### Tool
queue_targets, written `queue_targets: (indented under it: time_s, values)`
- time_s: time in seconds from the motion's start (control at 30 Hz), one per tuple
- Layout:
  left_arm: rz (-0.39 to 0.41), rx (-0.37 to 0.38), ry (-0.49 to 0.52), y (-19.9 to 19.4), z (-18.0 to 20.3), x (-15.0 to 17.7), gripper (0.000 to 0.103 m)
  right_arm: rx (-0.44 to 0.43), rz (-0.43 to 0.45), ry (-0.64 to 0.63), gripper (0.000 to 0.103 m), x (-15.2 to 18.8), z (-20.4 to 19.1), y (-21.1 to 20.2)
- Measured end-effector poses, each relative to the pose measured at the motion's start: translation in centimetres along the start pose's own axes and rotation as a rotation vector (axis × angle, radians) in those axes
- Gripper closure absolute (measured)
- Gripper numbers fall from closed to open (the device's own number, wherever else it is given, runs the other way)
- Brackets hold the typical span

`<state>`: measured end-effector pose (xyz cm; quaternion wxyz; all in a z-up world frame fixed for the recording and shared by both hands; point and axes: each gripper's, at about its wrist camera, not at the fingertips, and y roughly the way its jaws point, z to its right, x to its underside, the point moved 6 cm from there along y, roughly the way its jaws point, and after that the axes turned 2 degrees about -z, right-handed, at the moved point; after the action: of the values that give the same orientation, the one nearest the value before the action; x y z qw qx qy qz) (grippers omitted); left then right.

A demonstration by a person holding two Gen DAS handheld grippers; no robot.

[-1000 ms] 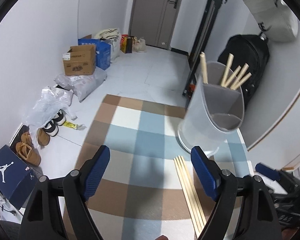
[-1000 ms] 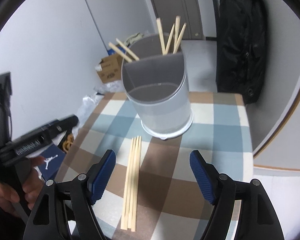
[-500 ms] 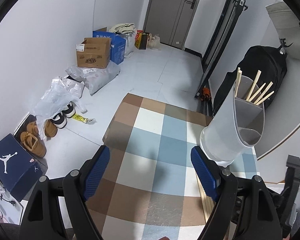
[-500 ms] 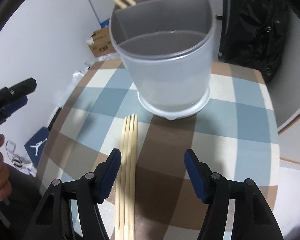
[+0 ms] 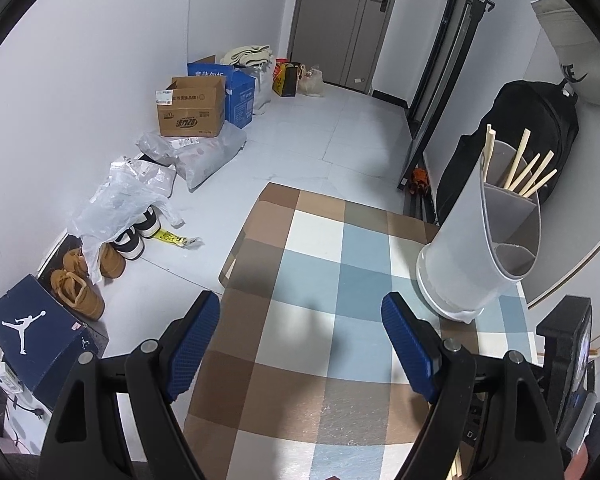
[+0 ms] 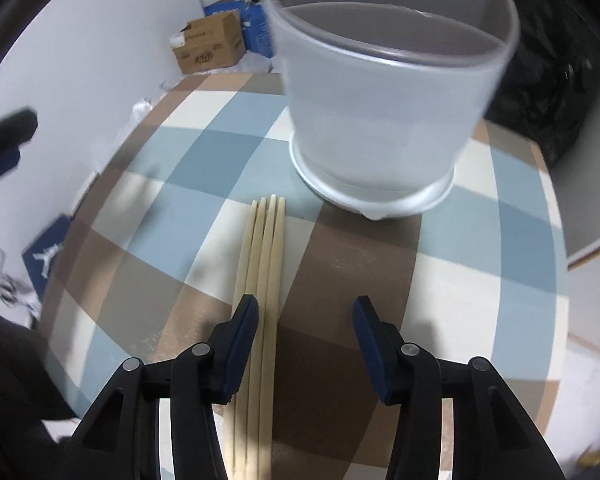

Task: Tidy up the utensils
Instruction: 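Move both open tools back to the remaining chopstick pile, then lower the right tool onto the pile and close it on one chopstick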

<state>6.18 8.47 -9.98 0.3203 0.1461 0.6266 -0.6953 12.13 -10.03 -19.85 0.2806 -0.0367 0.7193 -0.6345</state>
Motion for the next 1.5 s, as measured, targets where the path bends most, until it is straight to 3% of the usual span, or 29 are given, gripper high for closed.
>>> queue_targets:
  time_s: [0.1,0.17,0.2,0.37,0.57,0.93,1.03,1.07,1.23,1.5]
  values:
    - [0.005,-0.012,0.006,-0.1,-0.1,0.1,0.023,0.019,-0.005,-0.006,0.062,-0.4,0.2,0.0]
    - [0.018,-0.029,0.027,-0.2,0.1,0.0,0.023,0.018,-0.02,0.018,0.079,-0.5,0.6,-0.1]
    - [0.028,-0.04,0.043,-0.3,0.3,0.0,0.023,0.01,-0.034,0.025,0.082,-0.6,0.6,0.0]
    - [0.047,-0.049,0.095,-0.5,1.1,0.0,0.023,-0.001,-0.043,0.03,0.083,-0.2,0.6,0.0]
    - [0.028,-0.044,0.075,-0.4,0.8,0.1,0.023,0.052,-0.041,-0.025,0.083,-0.9,-0.6,0.8]
    - [-0.005,-0.04,0.04,0.2,0.3,0.3,0.023,0.071,-0.044,-0.028,0.083,-3.6,-1.2,1.6]
    - [-0.014,-0.037,0.036,0.4,0.2,0.3,0.023,0.06,-0.032,-0.033,0.091,-3.5,-1.3,1.5]
    - [-0.02,-0.033,0.035,0.5,0.2,0.4,0.023,0.054,-0.029,-0.034,0.099,-3.4,-1.3,1.4]
    - [-0.078,-0.007,0.03,1.4,0.4,1.2,0.023,0.016,0.014,0.001,0.099,-2.9,-0.3,0.0]
    - [-0.229,0.068,0.064,3.6,3.3,3.9,0.023,-0.082,0.178,0.126,0.1,-2.6,3.4,-6.7]
